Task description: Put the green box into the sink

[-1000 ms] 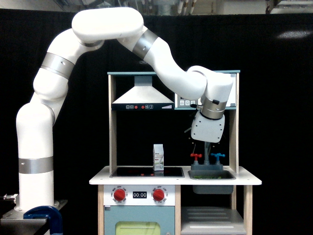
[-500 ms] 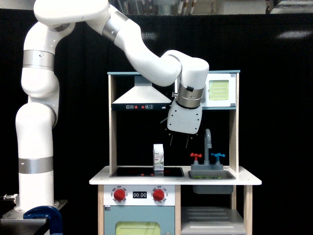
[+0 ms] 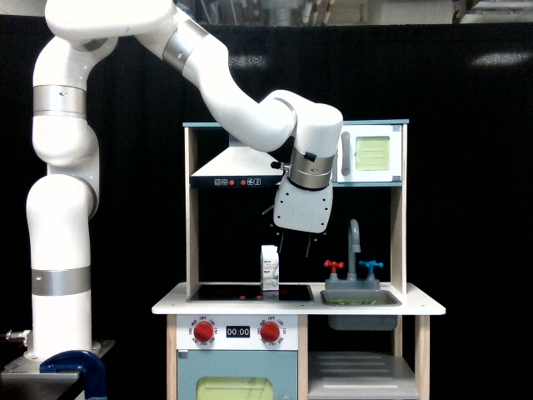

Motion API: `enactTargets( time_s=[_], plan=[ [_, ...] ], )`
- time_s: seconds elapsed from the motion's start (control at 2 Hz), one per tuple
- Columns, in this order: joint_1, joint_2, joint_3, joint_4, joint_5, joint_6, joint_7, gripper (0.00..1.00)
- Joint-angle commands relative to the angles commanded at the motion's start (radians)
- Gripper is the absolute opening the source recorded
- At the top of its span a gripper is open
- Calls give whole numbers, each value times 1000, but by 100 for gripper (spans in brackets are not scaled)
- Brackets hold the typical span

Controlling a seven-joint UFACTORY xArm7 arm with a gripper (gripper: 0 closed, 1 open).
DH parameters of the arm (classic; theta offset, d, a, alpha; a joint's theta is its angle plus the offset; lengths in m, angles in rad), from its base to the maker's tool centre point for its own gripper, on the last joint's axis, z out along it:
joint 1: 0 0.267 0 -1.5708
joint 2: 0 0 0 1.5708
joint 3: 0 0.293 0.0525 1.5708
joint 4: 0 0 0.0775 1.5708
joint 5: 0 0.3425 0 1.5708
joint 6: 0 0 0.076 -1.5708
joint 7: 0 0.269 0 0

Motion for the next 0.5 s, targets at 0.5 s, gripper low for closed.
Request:
enactTargets(
  time_s=[0.5],
  plan=[
    [-5,20,9,34,0,11,11,100]
  ],
)
